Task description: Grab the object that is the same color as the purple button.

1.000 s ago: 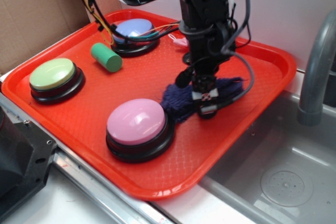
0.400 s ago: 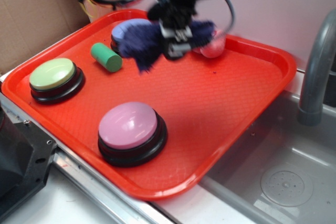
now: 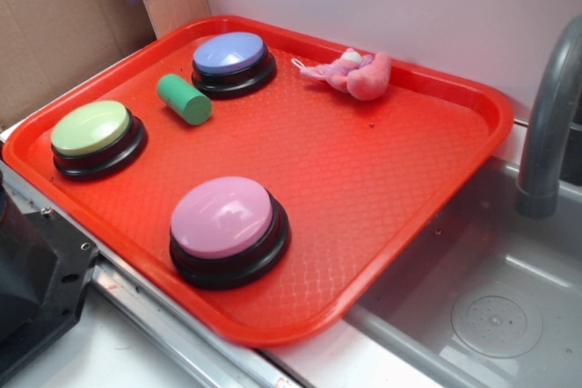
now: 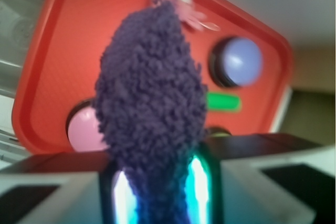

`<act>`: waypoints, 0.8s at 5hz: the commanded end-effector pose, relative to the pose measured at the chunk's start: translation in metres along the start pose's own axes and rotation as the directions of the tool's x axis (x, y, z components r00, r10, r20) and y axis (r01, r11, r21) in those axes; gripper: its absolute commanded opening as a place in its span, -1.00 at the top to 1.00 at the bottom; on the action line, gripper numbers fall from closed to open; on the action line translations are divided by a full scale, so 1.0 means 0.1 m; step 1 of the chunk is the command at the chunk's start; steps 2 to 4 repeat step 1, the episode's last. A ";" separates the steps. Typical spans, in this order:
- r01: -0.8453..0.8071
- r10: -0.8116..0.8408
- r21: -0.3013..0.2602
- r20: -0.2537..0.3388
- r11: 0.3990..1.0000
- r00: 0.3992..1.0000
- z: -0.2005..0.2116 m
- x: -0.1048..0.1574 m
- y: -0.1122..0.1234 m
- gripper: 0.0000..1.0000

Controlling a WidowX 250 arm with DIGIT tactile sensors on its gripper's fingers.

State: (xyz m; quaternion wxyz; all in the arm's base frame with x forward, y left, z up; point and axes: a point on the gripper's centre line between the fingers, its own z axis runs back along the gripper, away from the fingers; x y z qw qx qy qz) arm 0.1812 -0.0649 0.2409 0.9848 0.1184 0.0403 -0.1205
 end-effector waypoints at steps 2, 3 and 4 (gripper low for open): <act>-0.241 0.241 0.012 0.004 0.970 0.971 0.16 -0.17 -0.02 1.00; -0.241 0.241 0.012 0.004 0.970 0.971 0.16 -0.17 -0.02 1.00; -0.241 0.241 0.012 0.004 0.970 0.971 0.16 -0.17 -0.02 1.00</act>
